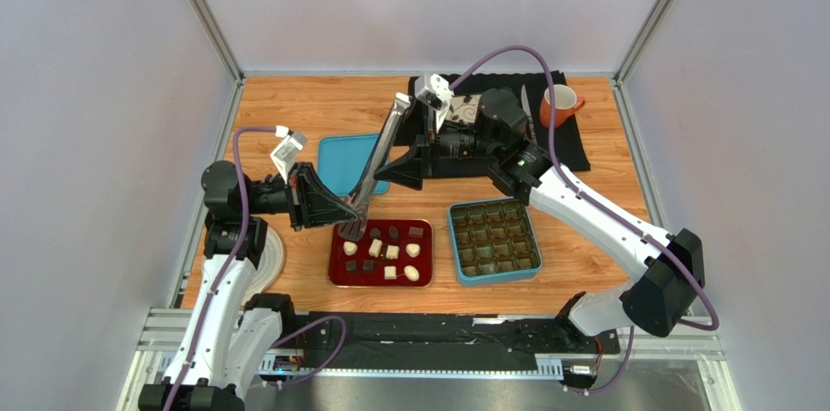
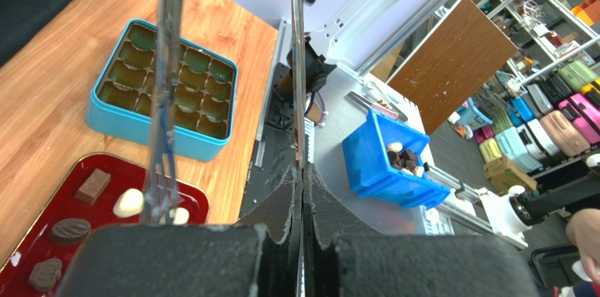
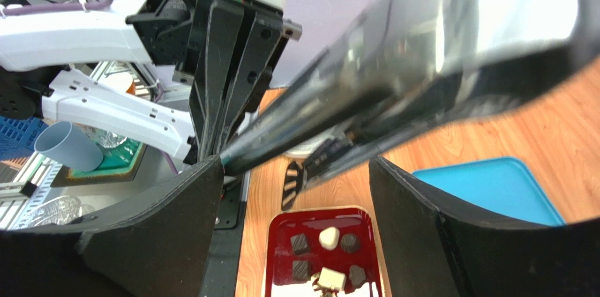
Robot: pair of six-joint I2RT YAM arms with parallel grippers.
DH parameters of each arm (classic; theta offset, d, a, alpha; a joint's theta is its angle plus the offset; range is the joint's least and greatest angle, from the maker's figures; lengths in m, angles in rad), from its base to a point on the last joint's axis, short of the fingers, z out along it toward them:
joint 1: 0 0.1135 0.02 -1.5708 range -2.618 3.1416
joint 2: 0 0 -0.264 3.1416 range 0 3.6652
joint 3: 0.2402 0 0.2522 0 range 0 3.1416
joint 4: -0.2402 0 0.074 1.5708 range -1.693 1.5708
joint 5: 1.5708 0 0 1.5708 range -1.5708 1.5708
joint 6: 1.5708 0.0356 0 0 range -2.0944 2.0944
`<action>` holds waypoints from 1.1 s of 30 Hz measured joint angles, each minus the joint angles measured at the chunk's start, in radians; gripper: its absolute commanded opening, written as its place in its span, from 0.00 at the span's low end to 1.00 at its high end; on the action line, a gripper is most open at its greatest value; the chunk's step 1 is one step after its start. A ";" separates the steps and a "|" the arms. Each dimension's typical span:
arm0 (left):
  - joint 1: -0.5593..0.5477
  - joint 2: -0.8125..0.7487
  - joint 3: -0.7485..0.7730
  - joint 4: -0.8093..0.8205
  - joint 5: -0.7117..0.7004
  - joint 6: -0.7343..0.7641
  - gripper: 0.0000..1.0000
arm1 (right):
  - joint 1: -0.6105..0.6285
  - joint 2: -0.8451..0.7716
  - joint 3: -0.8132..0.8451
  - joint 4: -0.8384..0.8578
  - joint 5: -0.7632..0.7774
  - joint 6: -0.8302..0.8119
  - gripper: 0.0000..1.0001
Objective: Pack the chocolate
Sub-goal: Pick up the clamp at the center of the board.
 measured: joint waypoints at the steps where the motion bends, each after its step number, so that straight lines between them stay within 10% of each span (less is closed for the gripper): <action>1: 0.000 -0.002 -0.001 0.000 0.000 0.000 0.00 | 0.000 0.006 0.014 -0.002 -0.001 0.000 0.77; 33: -0.004 -0.013 -0.010 0.008 -0.013 0.010 0.00 | 0.002 0.106 0.179 -0.164 -0.198 0.048 0.35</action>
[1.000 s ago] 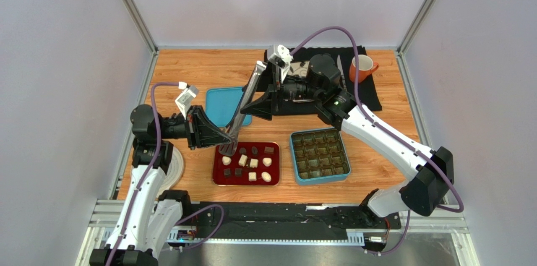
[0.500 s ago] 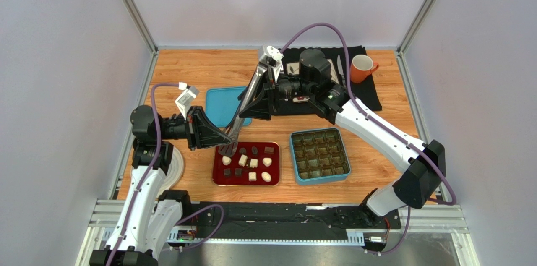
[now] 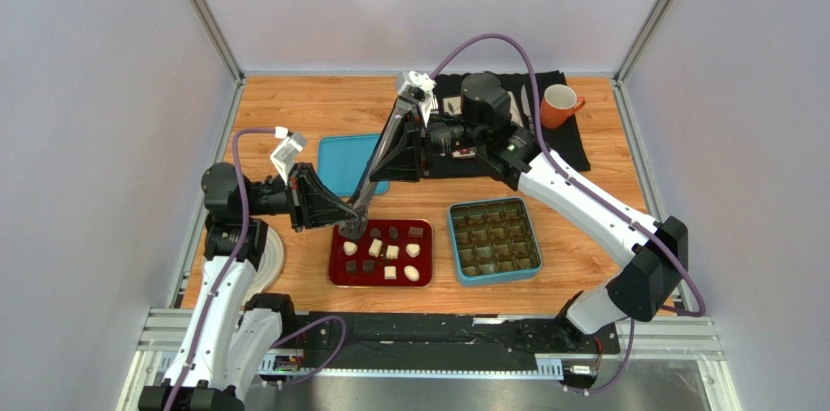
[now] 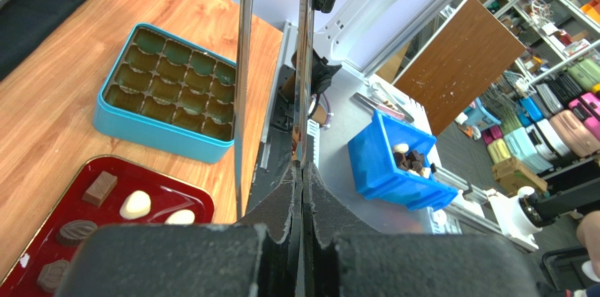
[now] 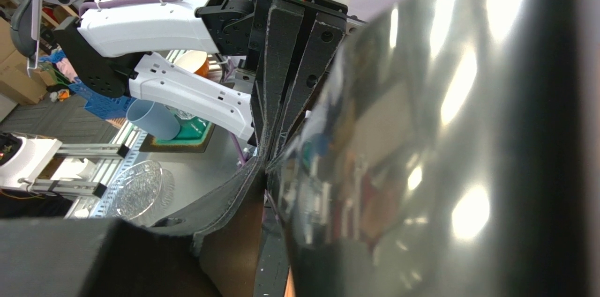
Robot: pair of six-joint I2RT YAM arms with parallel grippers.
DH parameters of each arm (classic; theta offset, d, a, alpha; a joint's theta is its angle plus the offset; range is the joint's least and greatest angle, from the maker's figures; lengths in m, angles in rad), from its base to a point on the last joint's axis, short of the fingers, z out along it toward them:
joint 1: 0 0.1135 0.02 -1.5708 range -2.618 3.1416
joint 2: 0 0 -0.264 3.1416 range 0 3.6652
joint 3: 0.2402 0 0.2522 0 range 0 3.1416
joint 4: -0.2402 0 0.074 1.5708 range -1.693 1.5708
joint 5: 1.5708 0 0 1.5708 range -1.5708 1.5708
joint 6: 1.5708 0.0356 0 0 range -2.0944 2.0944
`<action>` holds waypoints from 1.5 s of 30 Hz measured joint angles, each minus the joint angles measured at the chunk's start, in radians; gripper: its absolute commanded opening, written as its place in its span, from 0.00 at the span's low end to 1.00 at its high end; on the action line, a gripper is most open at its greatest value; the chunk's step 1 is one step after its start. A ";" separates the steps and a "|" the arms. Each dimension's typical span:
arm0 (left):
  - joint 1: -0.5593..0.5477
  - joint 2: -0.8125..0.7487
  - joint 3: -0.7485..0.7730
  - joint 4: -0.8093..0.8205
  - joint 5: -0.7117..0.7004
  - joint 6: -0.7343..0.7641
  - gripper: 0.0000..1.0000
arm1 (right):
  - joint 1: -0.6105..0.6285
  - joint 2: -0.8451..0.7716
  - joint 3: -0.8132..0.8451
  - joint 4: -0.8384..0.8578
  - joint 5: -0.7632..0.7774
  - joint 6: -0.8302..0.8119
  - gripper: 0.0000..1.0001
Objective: Pack the chocolate
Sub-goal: Pick up the clamp at the center of the board.
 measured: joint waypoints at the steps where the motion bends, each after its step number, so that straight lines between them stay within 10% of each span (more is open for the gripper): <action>1: 0.000 0.000 0.000 0.000 0.001 0.000 0.00 | 0.000 0.001 0.001 0.000 0.000 0.004 0.34; 16: 0.001 0.000 0.000 0.005 -0.010 0.006 0.00 | 0.000 -0.014 -0.061 0.137 0.015 0.125 0.17; 45: -0.004 -0.016 0.000 0.005 -0.003 -0.006 0.00 | -0.035 -0.021 0.010 0.005 0.043 0.019 0.62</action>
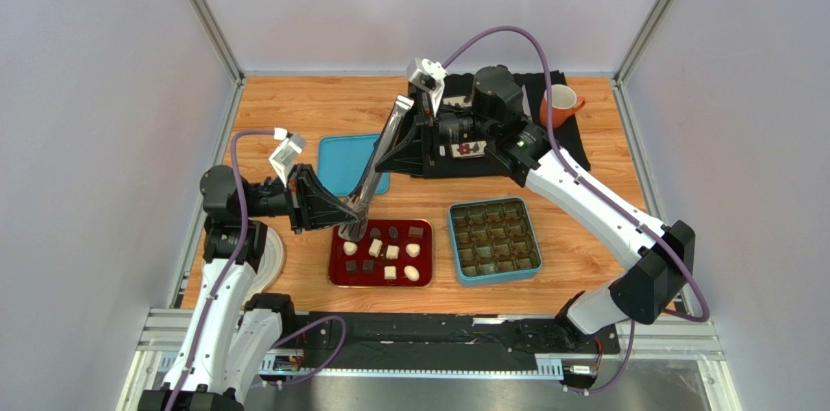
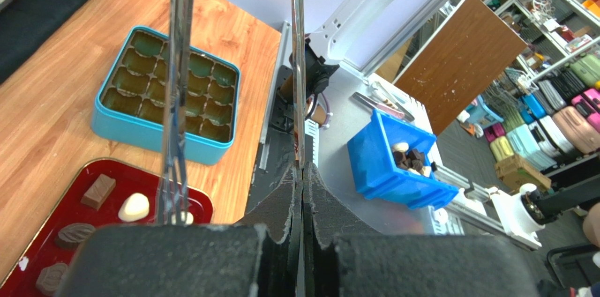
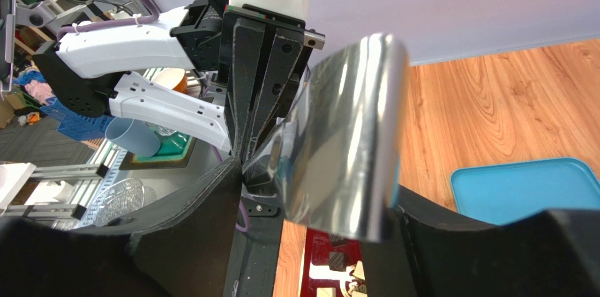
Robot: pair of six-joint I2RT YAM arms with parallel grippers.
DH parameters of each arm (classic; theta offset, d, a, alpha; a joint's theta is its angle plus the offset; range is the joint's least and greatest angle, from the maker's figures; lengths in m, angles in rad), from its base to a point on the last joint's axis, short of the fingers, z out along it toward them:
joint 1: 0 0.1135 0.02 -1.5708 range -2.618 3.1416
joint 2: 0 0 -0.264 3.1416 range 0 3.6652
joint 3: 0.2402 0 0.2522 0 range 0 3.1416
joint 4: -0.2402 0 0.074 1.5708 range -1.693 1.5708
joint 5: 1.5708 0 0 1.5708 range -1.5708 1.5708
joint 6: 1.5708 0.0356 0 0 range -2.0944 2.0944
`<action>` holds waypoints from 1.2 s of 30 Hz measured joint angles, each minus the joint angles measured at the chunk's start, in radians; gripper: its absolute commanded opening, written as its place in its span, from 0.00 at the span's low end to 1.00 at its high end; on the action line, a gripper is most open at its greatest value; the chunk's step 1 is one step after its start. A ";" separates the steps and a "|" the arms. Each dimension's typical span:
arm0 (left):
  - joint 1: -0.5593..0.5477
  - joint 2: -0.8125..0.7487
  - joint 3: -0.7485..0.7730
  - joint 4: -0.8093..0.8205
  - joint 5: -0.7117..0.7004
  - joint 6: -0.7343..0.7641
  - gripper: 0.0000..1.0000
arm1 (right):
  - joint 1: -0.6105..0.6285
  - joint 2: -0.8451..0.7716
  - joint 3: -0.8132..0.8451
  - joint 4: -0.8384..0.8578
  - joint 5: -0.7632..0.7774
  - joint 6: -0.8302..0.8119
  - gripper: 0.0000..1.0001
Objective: Pack the chocolate
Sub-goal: Pick up the clamp at the center of the board.
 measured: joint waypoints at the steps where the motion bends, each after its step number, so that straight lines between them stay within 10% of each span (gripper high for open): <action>1: 0.000 -0.001 0.000 0.000 0.002 0.000 0.00 | 0.000 0.000 0.007 -0.006 0.001 -0.002 0.62; 36: -0.001 -0.008 0.000 -0.010 0.012 0.000 0.00 | -0.004 0.056 0.111 -0.156 -0.095 0.023 0.40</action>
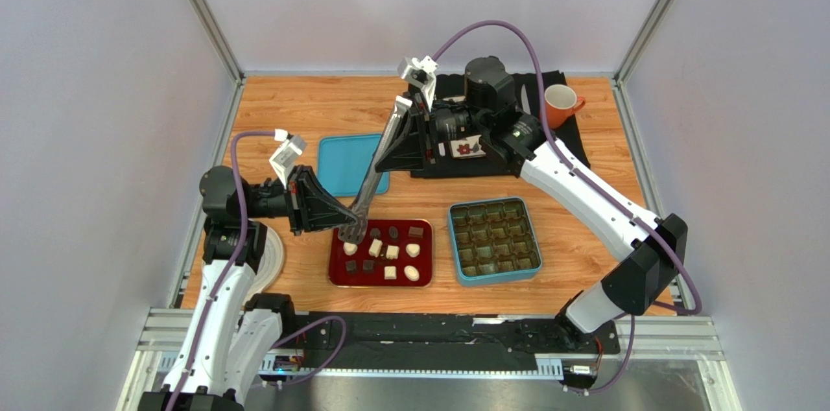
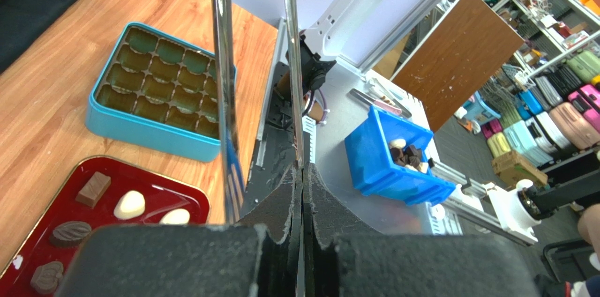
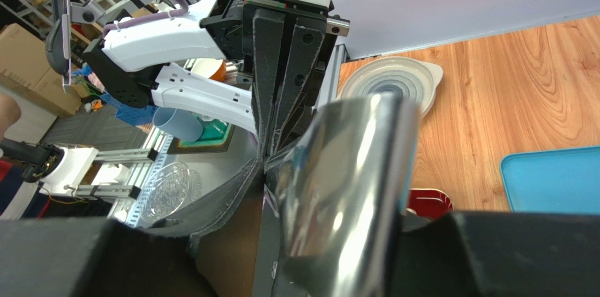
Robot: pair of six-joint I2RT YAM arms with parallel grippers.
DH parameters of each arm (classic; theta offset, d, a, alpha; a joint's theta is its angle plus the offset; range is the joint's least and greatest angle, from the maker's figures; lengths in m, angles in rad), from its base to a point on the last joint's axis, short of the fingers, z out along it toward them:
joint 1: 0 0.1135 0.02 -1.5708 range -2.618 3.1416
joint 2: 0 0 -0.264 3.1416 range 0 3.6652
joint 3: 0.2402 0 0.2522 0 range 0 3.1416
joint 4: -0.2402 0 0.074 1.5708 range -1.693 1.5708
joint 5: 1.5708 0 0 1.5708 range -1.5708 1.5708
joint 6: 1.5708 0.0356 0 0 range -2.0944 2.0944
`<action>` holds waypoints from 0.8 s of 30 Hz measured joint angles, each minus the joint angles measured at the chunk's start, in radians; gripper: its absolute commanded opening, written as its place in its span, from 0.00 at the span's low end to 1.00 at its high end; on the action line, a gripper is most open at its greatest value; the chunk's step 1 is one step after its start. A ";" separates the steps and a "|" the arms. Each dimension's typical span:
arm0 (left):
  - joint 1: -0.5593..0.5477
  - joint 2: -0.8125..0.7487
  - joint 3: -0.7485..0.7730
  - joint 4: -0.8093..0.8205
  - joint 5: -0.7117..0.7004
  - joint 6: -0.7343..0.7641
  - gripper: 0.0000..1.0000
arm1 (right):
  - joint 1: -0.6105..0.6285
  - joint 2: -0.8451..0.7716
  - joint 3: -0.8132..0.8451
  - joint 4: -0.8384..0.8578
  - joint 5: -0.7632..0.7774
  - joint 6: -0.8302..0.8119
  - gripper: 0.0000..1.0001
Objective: Pack the chocolate
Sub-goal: Pick up the clamp at the center of the board.
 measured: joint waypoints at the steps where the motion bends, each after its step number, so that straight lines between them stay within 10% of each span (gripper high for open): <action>1: 0.000 0.000 0.000 0.000 0.000 0.000 0.00 | 0.000 0.000 -0.010 0.021 0.000 0.016 0.40; 24: 0.000 0.000 0.000 -0.015 0.021 0.000 0.00 | 0.038 -0.009 -0.058 0.045 0.042 0.017 0.49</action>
